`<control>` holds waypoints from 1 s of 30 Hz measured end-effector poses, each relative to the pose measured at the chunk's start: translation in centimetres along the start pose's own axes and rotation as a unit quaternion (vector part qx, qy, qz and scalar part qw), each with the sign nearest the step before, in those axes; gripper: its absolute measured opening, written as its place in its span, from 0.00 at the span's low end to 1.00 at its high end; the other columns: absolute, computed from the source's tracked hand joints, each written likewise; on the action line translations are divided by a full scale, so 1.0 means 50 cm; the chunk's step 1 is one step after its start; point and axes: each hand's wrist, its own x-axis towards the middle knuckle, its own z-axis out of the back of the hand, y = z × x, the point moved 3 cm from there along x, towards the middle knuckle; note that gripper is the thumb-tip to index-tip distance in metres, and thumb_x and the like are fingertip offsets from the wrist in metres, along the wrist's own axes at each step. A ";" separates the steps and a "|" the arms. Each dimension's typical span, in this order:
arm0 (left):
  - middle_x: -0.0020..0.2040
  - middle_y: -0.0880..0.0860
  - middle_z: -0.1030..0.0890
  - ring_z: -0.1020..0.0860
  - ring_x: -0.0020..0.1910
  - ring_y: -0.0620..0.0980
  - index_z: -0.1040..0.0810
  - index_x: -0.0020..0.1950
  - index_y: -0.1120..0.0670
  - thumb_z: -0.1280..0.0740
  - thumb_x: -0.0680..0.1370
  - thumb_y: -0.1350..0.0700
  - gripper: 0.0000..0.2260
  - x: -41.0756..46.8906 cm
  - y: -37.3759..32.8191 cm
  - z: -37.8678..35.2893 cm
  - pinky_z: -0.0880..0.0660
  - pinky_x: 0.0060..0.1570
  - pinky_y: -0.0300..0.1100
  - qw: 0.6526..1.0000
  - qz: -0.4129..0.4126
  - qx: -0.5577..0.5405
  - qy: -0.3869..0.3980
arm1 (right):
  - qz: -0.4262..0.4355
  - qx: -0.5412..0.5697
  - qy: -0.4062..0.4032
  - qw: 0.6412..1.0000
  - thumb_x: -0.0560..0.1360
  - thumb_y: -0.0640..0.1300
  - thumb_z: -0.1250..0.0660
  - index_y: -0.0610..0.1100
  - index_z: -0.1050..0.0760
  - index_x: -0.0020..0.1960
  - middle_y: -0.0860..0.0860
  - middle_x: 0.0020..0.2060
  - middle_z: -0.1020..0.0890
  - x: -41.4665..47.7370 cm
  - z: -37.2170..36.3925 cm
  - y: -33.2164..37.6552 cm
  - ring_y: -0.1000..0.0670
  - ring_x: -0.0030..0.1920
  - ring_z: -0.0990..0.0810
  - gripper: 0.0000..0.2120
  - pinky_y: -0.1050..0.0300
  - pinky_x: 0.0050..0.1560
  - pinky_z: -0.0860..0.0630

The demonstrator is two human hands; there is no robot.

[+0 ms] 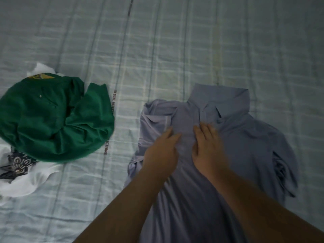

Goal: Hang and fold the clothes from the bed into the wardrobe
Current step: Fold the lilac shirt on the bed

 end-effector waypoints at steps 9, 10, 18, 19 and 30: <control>0.60 0.54 0.23 0.27 0.59 0.57 0.22 0.60 0.53 0.29 0.73 0.50 0.17 -0.084 0.112 0.015 0.28 0.57 0.51 0.983 0.014 0.130 -0.132 | 0.084 0.178 -0.006 0.980 0.78 0.41 0.34 0.38 0.21 0.58 0.41 0.52 0.18 0.154 0.000 0.118 0.40 0.54 0.21 0.10 0.50 0.60 0.30; 0.58 0.52 0.23 0.27 0.58 0.56 0.22 0.59 0.52 0.28 0.72 0.50 0.16 -0.093 0.126 0.006 0.28 0.56 0.50 0.982 0.001 0.133 -0.131 | 0.089 0.176 0.013 0.980 0.78 0.42 0.32 0.37 0.21 0.57 0.40 0.52 0.18 0.177 -0.006 0.129 0.39 0.54 0.21 0.11 0.50 0.60 0.30; 0.48 0.49 0.21 0.24 0.50 0.56 0.18 0.49 0.50 0.30 0.68 0.63 0.13 -0.119 0.174 0.016 0.31 0.49 0.48 0.986 -0.028 0.080 -0.143 | -0.072 0.221 0.022 0.972 0.78 0.44 0.40 0.45 0.26 0.45 0.42 0.40 0.20 0.223 -0.001 0.137 0.40 0.42 0.23 0.06 0.48 0.44 0.28; 0.48 0.49 0.21 0.23 0.49 0.56 0.18 0.49 0.51 0.28 0.68 0.65 0.13 -0.121 0.174 0.020 0.29 0.48 0.49 0.987 -0.037 0.062 -0.146 | -0.091 0.229 0.002 0.969 0.78 0.44 0.40 0.48 0.30 0.39 0.46 0.34 0.24 0.215 0.005 0.122 0.44 0.36 0.26 0.08 0.51 0.38 0.32; 0.51 0.50 0.27 0.26 0.48 0.55 0.26 0.50 0.51 0.42 0.72 0.54 0.09 -0.161 0.144 0.000 0.26 0.46 0.47 0.978 0.068 -0.052 -0.190 | -0.161 0.174 0.076 0.969 0.78 0.48 0.38 0.43 0.32 0.34 0.46 0.29 0.25 0.158 -0.011 0.034 0.48 0.31 0.27 0.15 0.57 0.30 0.36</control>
